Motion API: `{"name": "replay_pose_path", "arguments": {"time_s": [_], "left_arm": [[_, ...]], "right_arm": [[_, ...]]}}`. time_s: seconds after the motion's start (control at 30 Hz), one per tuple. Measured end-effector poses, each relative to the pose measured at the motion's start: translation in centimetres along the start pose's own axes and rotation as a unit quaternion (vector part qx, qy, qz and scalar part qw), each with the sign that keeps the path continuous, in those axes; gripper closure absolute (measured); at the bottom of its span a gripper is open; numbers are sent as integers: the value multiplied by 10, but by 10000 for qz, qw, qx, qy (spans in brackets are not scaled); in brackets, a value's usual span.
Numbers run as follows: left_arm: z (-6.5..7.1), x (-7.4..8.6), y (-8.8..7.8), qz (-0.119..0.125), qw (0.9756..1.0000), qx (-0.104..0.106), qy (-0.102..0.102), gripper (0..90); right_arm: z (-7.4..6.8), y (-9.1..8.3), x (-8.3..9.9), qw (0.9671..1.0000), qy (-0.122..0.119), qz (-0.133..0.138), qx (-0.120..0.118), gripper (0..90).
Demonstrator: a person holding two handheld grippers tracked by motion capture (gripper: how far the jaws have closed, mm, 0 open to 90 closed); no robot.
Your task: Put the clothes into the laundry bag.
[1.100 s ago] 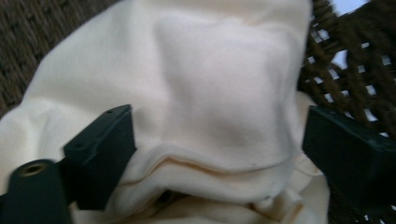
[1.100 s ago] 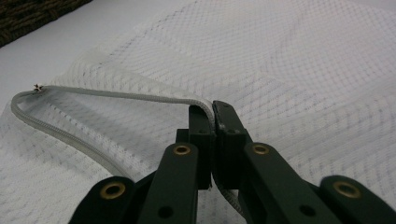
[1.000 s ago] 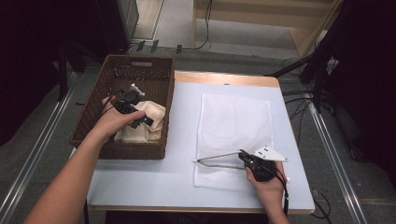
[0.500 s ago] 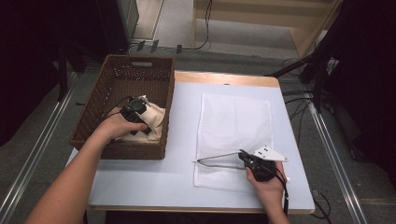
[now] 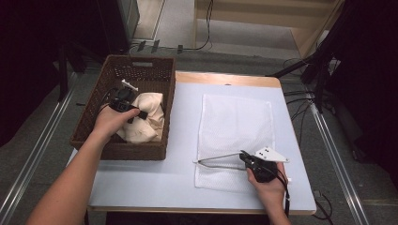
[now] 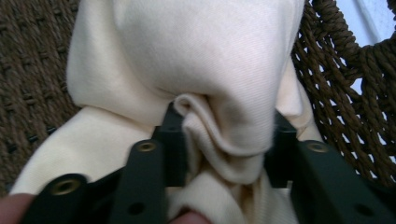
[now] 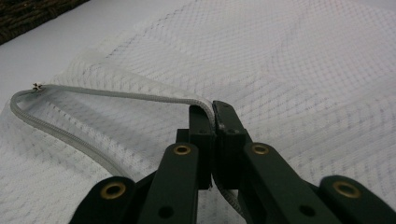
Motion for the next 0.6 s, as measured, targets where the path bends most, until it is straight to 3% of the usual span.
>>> {"name": "replay_pose_path", "arguments": {"time_s": [0.13, 0.27, 0.37, 0.5, 0.6], "left_arm": [[1, -3, -1, 104, 9997, -173, -124, 274], [0, -1, 5, -205, 9983, -530, -100, 6], [-4, 2, 15, -523, 9934, -1006, -173, 0], [0, 7, 26, -835, 9910, -1045, -6, 0], [4, 10, 31, -987, 9900, -976, 264, 0]], "right_arm": [[1, 0, 0, 10000, -11, 8, -2, 885], [0, 0, 0, 10000, -8, 1, -4, 884], [0, 0, 0, 10000, -11, 0, -3, 885], [1, -1, 0, 10000, -15, 12, -10, 884], [1, -1, 1, 10000, -20, 7, -11, 884]]}}
Point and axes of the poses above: each handheld gripper's, and its own axes: y roughly forward along the jaws, x roughly out of its underside, z roughly to its right, the point moved 5 cm from there along y, roughly forward along the jaws, and after that the axes turned 4 degrees about -y, right-handed, at the moved point
